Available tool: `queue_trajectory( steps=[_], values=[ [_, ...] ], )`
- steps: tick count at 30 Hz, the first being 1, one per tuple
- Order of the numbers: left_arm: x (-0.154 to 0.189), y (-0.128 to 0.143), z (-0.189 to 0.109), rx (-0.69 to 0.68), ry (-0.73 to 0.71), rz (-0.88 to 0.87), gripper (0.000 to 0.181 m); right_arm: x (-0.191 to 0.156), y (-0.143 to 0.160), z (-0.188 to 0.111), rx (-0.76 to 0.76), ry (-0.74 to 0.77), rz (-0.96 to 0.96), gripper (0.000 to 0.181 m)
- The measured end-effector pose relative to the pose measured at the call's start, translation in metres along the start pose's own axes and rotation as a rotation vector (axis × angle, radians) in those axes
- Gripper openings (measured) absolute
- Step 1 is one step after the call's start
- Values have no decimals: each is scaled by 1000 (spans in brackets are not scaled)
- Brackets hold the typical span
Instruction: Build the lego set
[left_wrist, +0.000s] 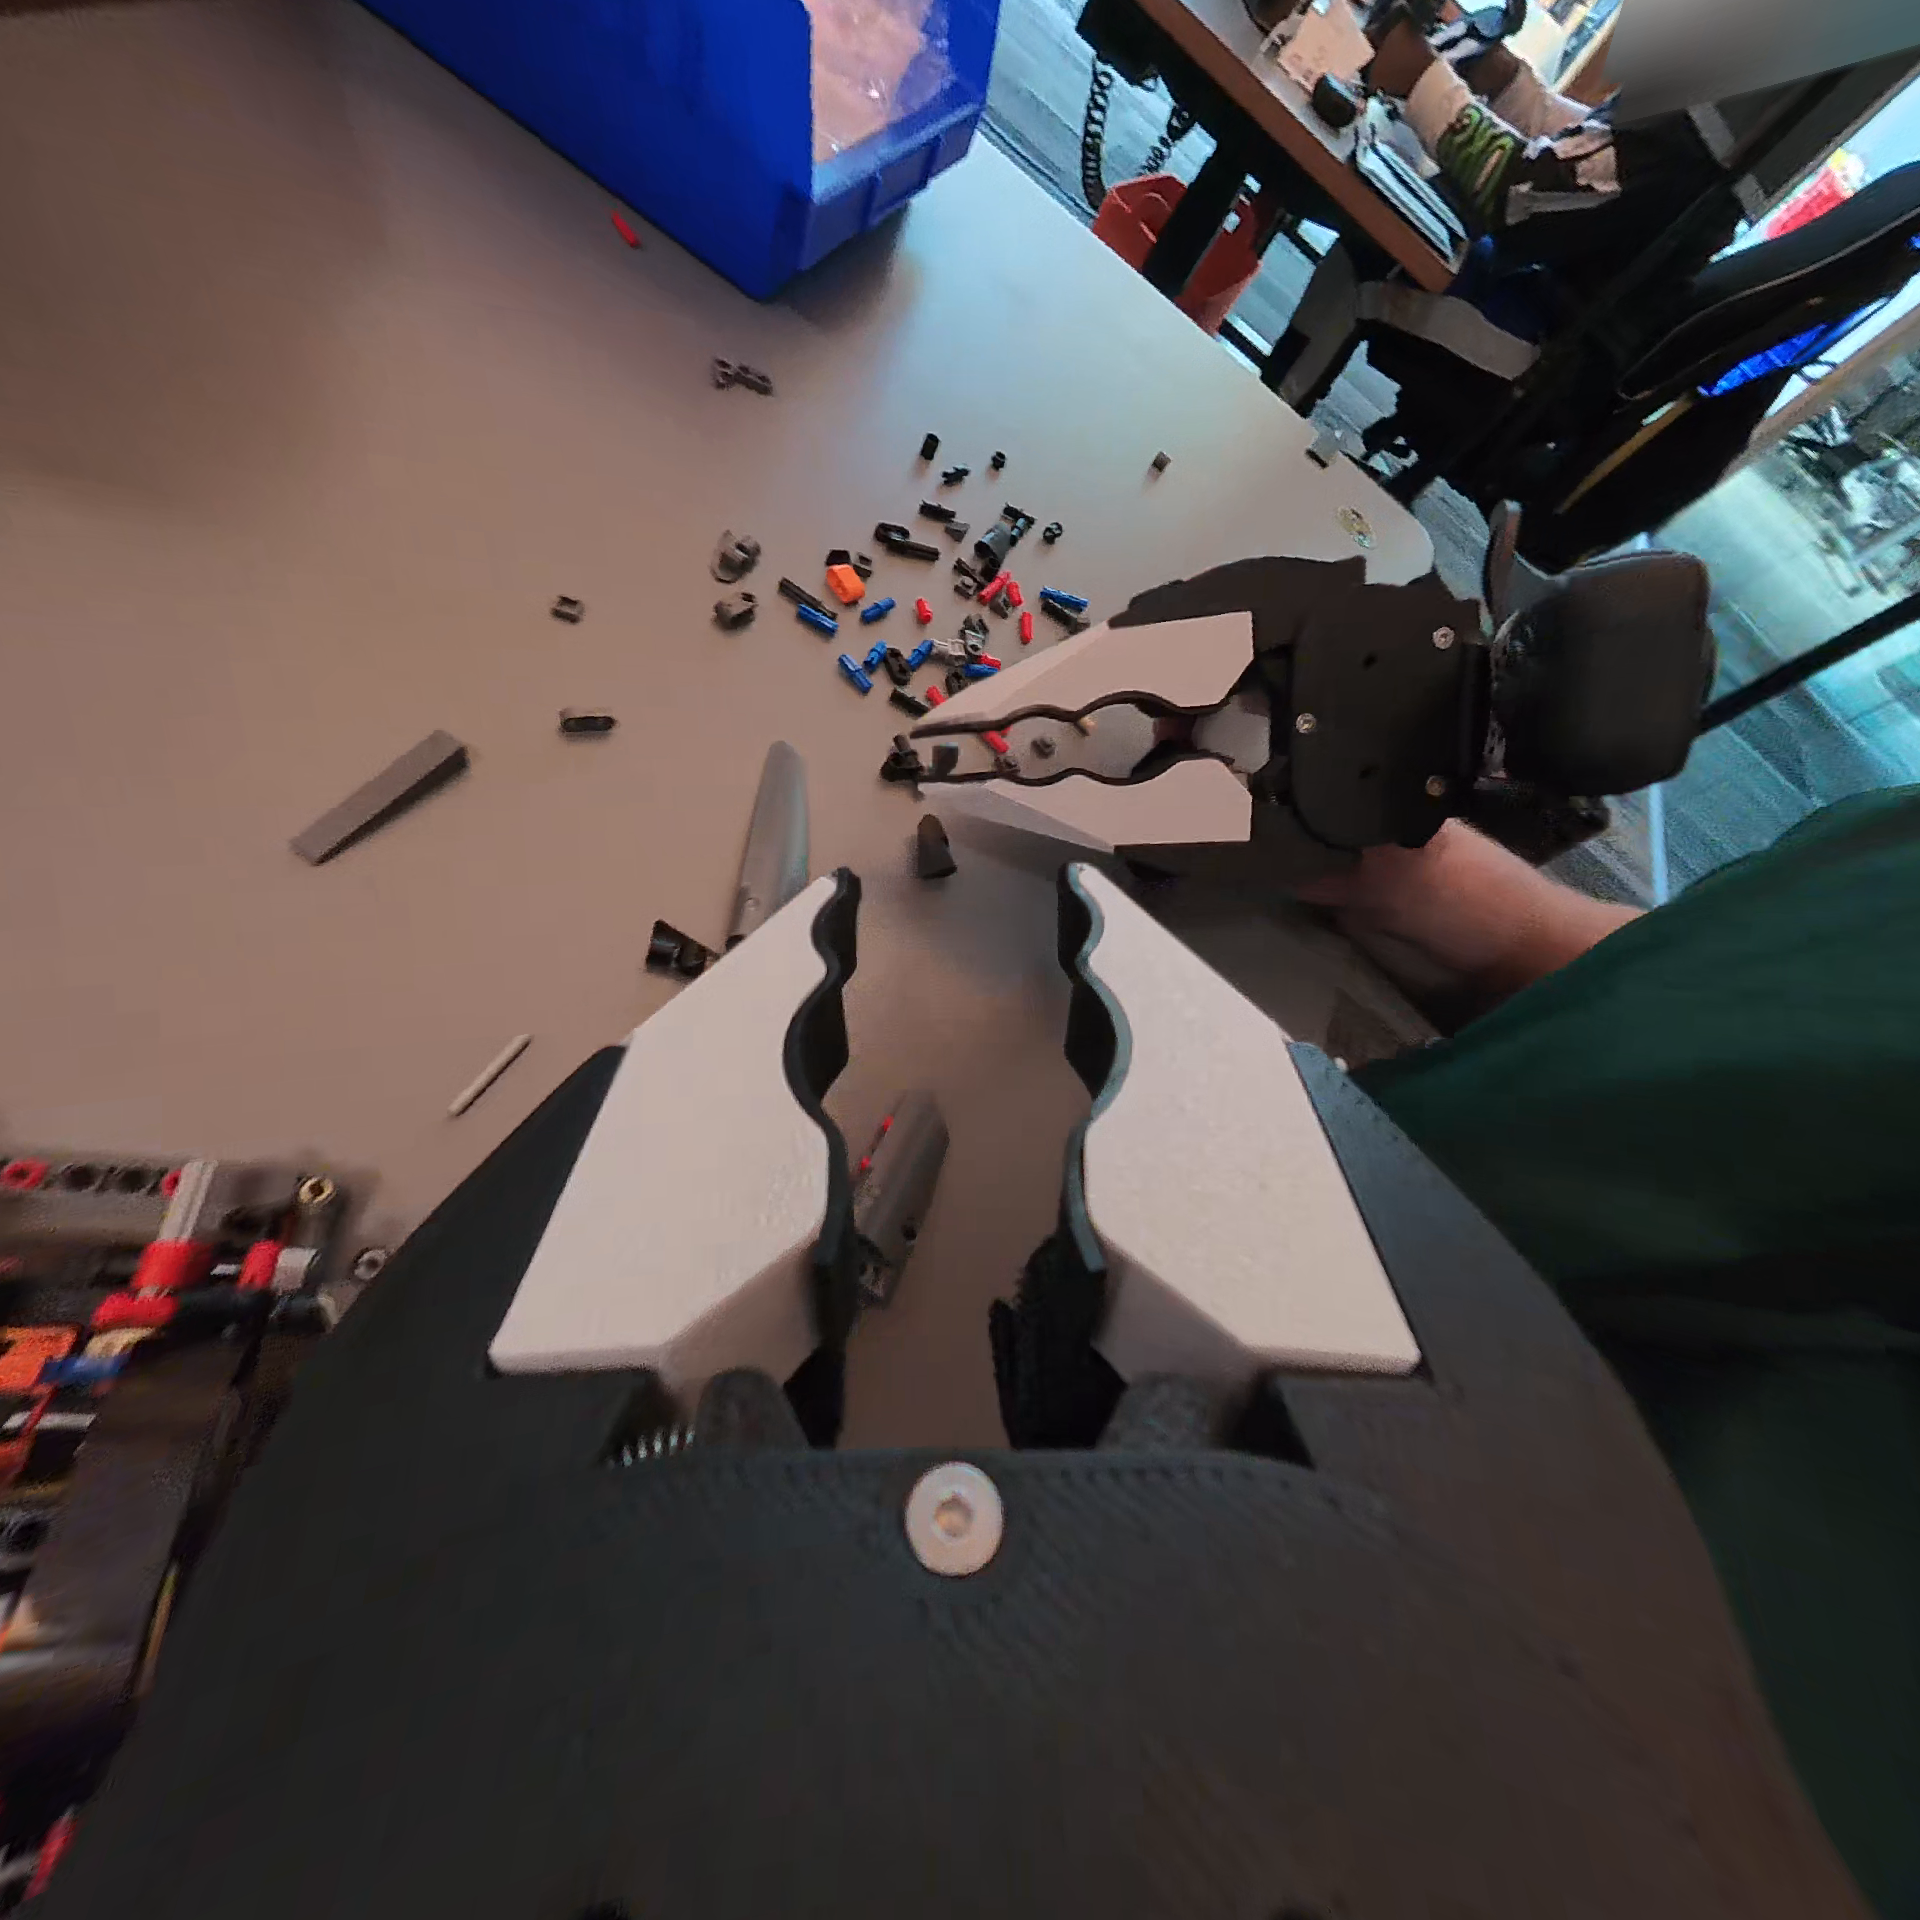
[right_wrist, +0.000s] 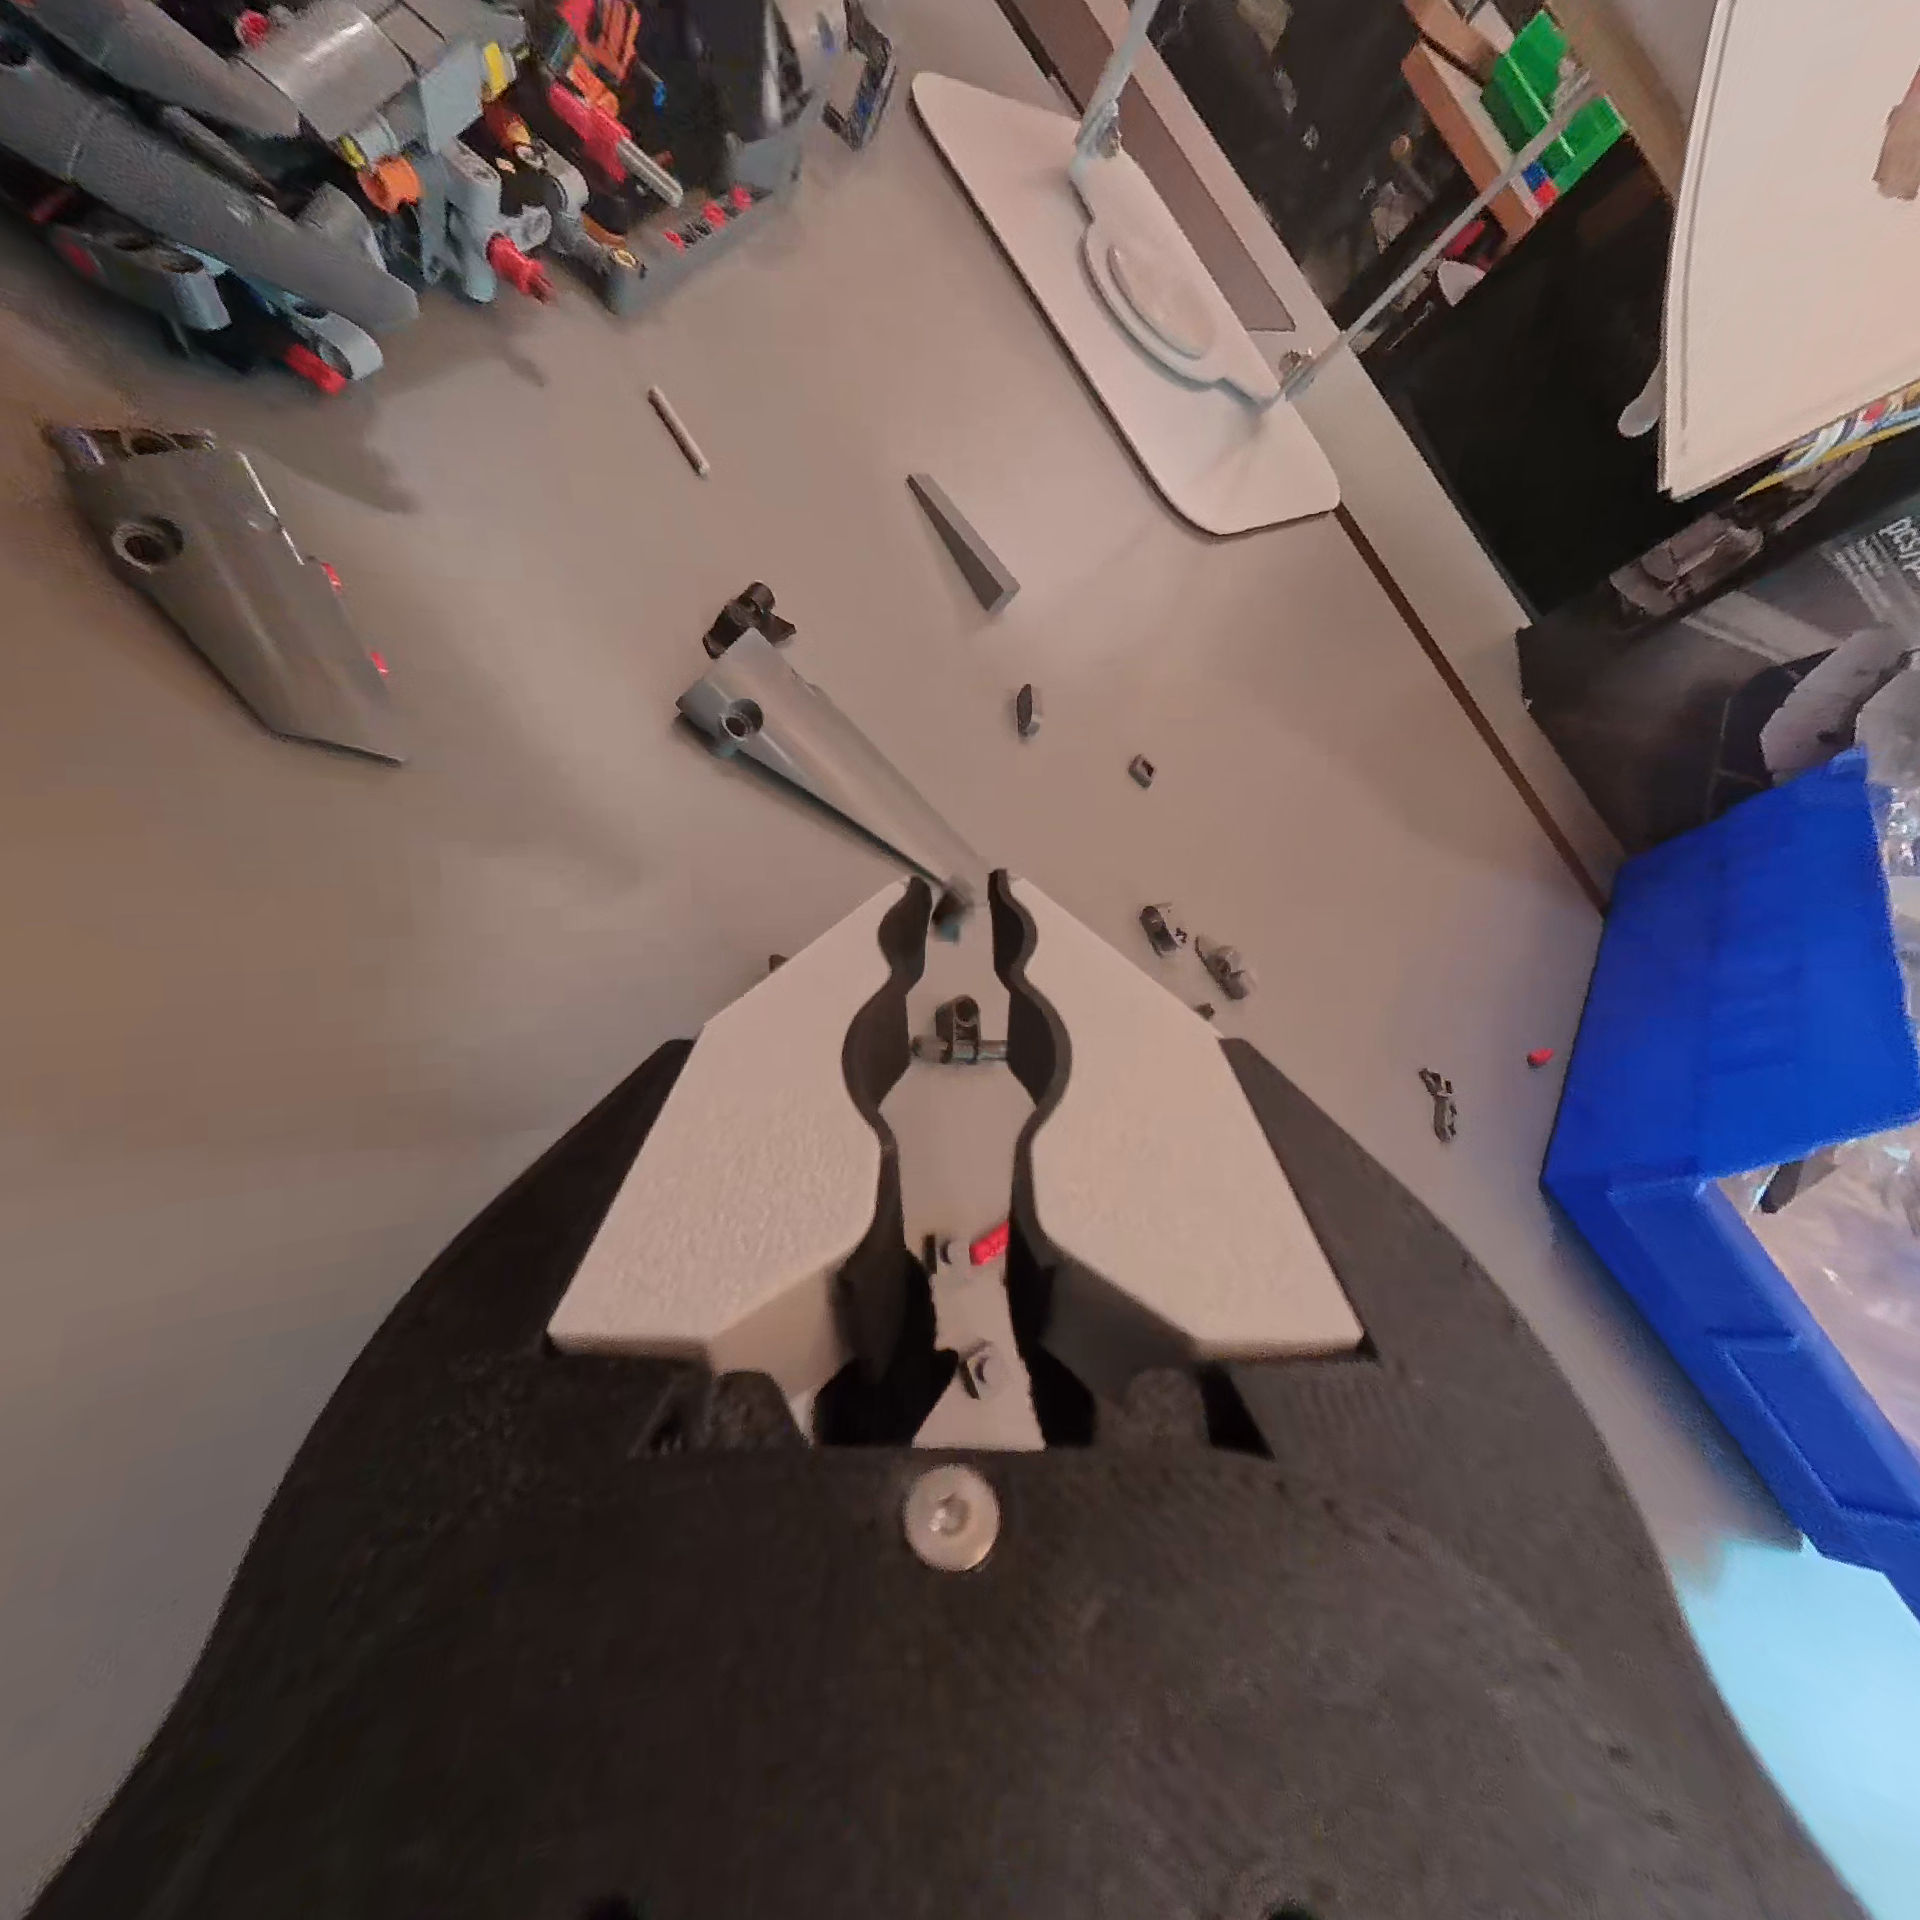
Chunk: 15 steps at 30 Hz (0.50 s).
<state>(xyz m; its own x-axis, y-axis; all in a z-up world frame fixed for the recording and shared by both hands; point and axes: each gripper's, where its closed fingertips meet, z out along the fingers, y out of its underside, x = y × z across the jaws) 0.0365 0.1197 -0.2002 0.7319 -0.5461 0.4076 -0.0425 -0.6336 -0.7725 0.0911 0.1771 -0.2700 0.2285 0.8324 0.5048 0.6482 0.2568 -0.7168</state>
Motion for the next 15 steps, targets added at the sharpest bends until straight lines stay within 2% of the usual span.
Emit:
queue_trajectory(
  steps=[1, 3, 5, 15],
  values=[
    [-2, -1, -7, 14, -20, 0, 36, 1, 0, 0, 1, 0, 4, 12],
    [-6, -2, -22, 50, -59, -1, 36, 1, 1, -1, -1, -1, 10, 15],
    [-10, -3, -36, 83, -97, -6, 36, 2, -1, -3, 9, 12, -2, 0],
    [-43, 1, -112, 190, -351, 0, 38, -2, -29, -16, 106, 18, -12, 3]
  ],
)
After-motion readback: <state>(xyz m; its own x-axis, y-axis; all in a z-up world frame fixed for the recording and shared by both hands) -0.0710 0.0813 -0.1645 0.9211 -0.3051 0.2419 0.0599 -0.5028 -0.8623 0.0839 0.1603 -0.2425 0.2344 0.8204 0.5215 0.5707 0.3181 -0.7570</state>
